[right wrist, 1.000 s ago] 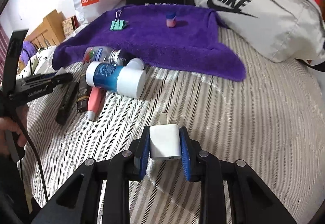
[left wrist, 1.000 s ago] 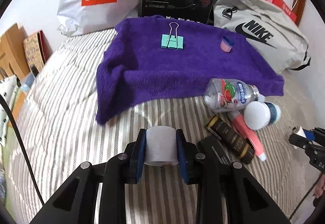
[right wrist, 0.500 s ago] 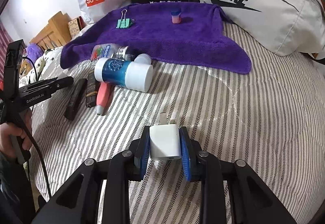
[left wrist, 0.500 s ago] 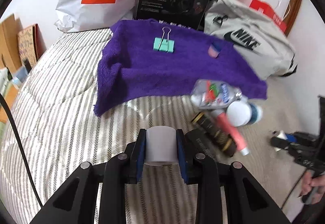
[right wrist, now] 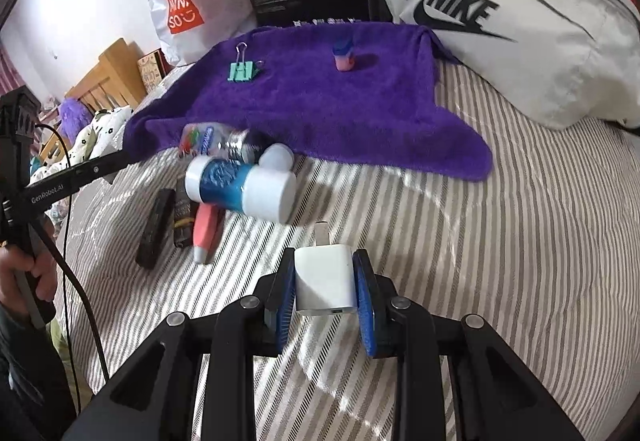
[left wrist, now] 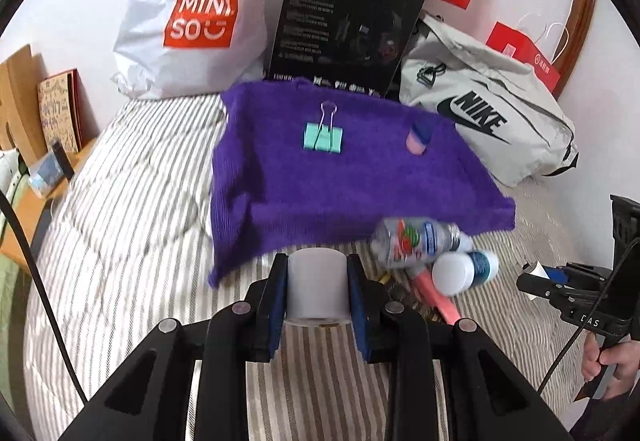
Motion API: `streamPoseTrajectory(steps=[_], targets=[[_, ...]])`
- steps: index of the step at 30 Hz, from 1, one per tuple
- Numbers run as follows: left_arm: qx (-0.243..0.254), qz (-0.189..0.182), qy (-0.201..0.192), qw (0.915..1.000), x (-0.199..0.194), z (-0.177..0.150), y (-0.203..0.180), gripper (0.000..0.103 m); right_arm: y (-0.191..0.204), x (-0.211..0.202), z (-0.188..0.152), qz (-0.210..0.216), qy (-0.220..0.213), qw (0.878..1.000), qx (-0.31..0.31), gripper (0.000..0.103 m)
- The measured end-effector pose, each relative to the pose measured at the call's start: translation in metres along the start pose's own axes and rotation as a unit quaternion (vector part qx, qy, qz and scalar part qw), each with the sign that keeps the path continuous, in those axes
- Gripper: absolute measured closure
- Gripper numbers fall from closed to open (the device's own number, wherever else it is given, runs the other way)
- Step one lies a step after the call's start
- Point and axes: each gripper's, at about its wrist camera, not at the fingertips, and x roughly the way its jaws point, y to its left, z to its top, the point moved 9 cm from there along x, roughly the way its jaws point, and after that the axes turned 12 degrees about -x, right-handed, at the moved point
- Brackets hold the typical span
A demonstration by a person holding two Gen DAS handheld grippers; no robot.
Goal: Organize rigid objects
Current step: 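Carry tape and charger onto the towel and release both beside the clip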
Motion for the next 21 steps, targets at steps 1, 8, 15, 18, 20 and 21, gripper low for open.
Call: streamPoseTrajectory(steps=[1,8,15,18,20,21], targets=[[0.001,0.001,-0.002,1.0,0.0,0.006,-0.001,0.076,0.0,0.0,0.004,-0.001,-0.001,1.0,-0.003,0.075],[0.006,0.0,-0.013,0.9999,0.002,0.039,-0.006,0.076,0.004,-0.007,0.048,0.006,-0.027,0.999,-0.02,0.075],[0.004,0.003,-0.016,0.9999,0.019,0.069,-0.011,0.076,-0.004,0.011,0.089,0.003,-0.033,0.999,-0.027,0.075],[0.002,0.004,-0.014,0.9999,0.029,0.078,-0.01,0.076,-0.012,0.023,0.103,0.003,-0.032,0.999,-0.022,0.075],[-0.002,0.006,-0.013,0.9999,0.034,0.081,-0.007,0.076,-0.02,0.031,0.113,-0.005,-0.029,0.999,-0.019,0.075],[-0.006,0.006,-0.012,0.9999,0.037,0.083,-0.006,0.076,-0.024,0.034,0.117,-0.008,-0.028,0.999,-0.017,0.075]])
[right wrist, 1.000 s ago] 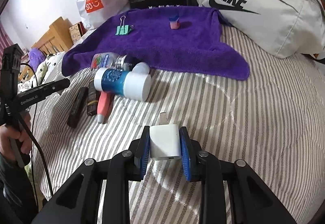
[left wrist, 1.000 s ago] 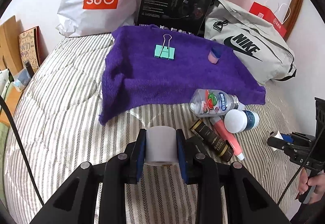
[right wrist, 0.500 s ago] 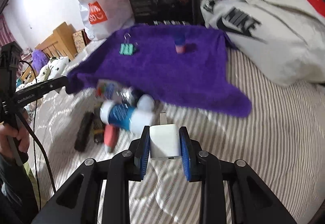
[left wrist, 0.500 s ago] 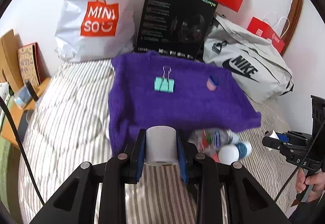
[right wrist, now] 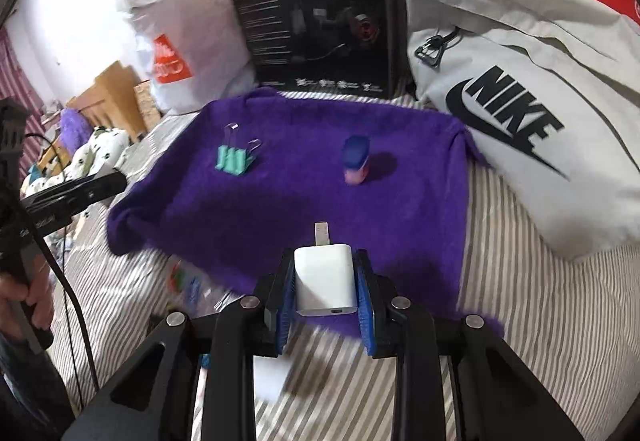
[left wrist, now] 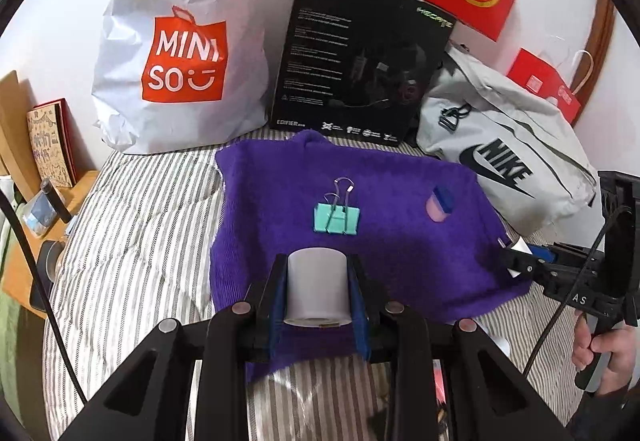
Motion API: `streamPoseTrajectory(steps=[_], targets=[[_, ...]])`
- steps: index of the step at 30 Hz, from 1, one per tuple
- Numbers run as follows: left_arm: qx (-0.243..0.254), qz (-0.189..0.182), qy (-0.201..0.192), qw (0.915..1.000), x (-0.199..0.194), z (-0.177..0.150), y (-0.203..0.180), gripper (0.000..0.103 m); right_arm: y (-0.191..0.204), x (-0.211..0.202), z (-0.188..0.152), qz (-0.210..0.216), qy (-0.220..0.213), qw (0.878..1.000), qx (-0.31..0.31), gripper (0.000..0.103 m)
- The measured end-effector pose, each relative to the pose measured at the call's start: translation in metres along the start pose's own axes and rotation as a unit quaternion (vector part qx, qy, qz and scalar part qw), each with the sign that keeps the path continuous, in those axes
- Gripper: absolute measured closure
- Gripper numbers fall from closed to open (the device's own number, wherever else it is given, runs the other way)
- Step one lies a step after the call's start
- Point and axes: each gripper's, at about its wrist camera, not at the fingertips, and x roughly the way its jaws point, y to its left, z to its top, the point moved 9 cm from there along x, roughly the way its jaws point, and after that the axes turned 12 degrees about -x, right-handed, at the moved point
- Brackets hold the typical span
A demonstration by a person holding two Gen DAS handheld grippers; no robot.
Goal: Organize rigid objects
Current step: 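Carry tape and charger onto the towel and release both beside the clip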
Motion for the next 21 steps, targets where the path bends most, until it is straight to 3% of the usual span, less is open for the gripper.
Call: streamPoseTrajectory(steps=[10,21], targets=[[-0.011,0.004,0.007,0.9999,0.034,0.023,0.002,0.076,-0.037,0.031,0.026,-0.023,0.021,1.0,0.005,0.075],[-0.029,0.039,0.031,0.9984,0.085,0.026,0.018,0.076,-0.055,0.075,0.034,-0.06,0.058,0.996,-0.021,0.075]])
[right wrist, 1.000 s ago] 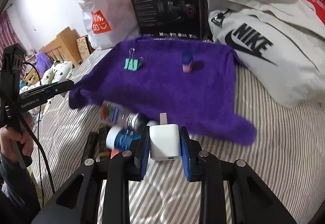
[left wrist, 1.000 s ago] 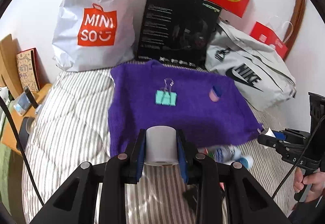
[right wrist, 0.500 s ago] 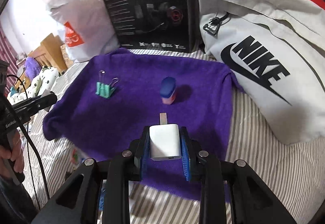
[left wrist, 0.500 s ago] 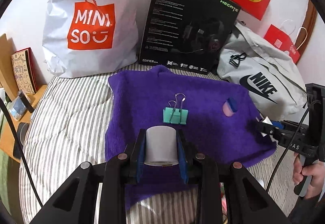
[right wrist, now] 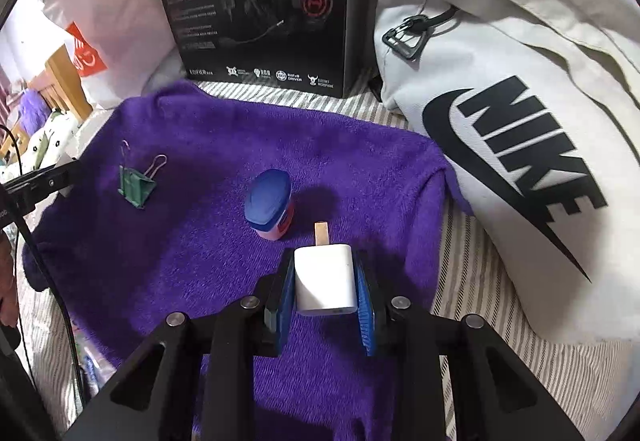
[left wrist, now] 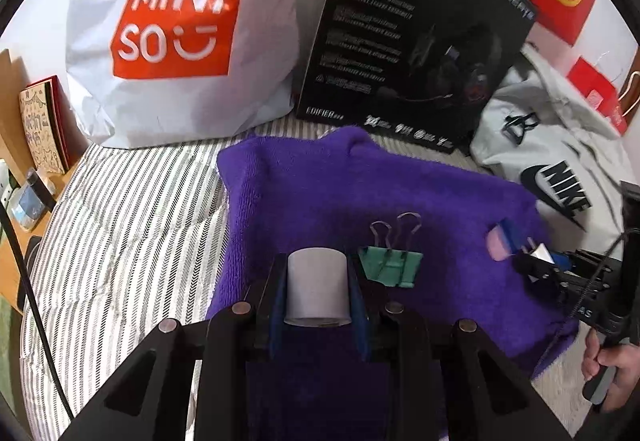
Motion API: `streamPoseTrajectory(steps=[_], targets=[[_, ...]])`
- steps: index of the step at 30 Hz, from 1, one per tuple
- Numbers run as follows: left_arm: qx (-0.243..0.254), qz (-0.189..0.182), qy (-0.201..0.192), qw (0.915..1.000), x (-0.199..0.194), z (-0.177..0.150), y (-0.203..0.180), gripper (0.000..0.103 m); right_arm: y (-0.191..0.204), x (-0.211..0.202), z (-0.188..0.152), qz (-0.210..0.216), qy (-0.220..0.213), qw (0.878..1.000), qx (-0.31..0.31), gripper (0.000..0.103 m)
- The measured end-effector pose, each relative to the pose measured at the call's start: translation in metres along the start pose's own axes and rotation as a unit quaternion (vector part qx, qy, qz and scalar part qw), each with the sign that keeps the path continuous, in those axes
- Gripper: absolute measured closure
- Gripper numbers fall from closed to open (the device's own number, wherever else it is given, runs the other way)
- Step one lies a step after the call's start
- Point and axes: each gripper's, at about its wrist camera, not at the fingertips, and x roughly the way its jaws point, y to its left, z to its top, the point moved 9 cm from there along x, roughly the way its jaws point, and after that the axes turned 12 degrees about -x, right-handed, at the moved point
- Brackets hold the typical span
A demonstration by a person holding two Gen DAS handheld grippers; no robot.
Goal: Organize rigid objects
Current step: 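Carry tape and charger onto the towel and release both beside the clip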
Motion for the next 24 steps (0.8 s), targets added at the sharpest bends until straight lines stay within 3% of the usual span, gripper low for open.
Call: streamPoseTrajectory(steps=[19,24], targets=[[0.075,0.068,0.005,0.9949,0.025,-0.014,-0.007,0.076,0.007,0.016,-0.005,0.0,-0.013,1.0,-0.01,0.074],[0.086,0.067,0.011,0.994,0.022,-0.02,-0.008,0.068,0.007,0.013,-0.009,0.028,-0.008,1.0,-0.007,0.062]])
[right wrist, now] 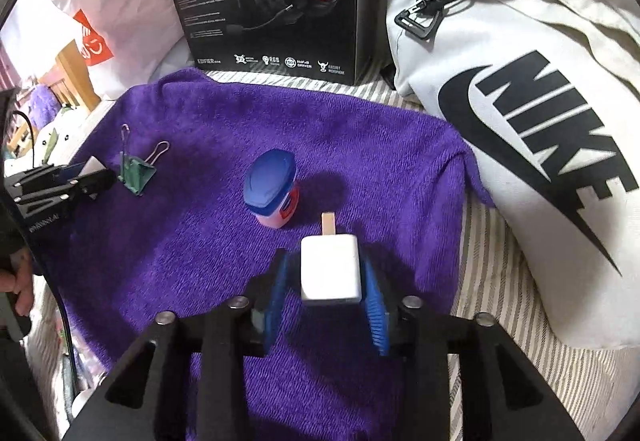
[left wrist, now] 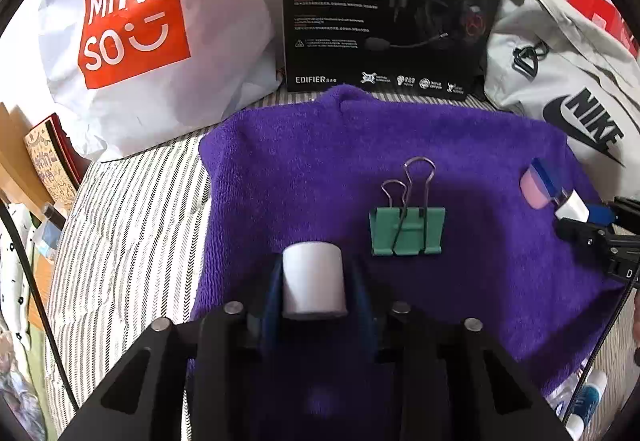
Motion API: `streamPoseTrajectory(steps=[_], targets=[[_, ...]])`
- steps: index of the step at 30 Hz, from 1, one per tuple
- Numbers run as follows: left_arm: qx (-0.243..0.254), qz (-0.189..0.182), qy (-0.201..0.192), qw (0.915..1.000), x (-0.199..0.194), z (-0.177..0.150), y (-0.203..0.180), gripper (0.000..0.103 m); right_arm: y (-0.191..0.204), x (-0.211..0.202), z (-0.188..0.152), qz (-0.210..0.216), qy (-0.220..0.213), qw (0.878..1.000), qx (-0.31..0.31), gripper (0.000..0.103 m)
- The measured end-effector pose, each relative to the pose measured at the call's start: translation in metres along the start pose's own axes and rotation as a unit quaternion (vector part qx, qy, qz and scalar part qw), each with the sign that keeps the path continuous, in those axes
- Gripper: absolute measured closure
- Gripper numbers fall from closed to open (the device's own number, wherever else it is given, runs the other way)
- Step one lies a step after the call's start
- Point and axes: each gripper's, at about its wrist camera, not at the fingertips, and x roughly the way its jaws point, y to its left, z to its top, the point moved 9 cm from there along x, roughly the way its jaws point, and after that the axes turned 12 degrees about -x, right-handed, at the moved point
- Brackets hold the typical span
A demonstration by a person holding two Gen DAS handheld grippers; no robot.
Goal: Organize rigid objects
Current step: 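Carry tape and charger onto the towel and release both beside the clip, then grasp the black rectangular tube with the left gripper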
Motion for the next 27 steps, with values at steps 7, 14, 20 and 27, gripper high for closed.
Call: streamPoseTrajectory(steps=[7,14,20,27], targets=[[0.0,-0.01,0.022,0.9997,-0.01,-0.017,-0.01,0.047,0.005,-0.016,-0.013,-0.012,0.023,1.0,-0.005,0.052],[-0.022,-0.031,0.02,0.9991,-0.049,-0.032,-0.013,0.047,0.01,-0.063,-0.032,0.004,-0.001,0.999,0.038,0.046],[-0.019,-0.041,0.017,0.9988,-0.083,-0.062,-0.013,0.047,0.031,-0.11,-0.059,0.018,-0.024,0.998,0.063,0.044],[-0.023,-0.043,0.029,0.9984,-0.105,-0.11,-0.005,0.046,0.058,-0.134,-0.087,0.01,-0.024,0.997,0.069,0.042]])
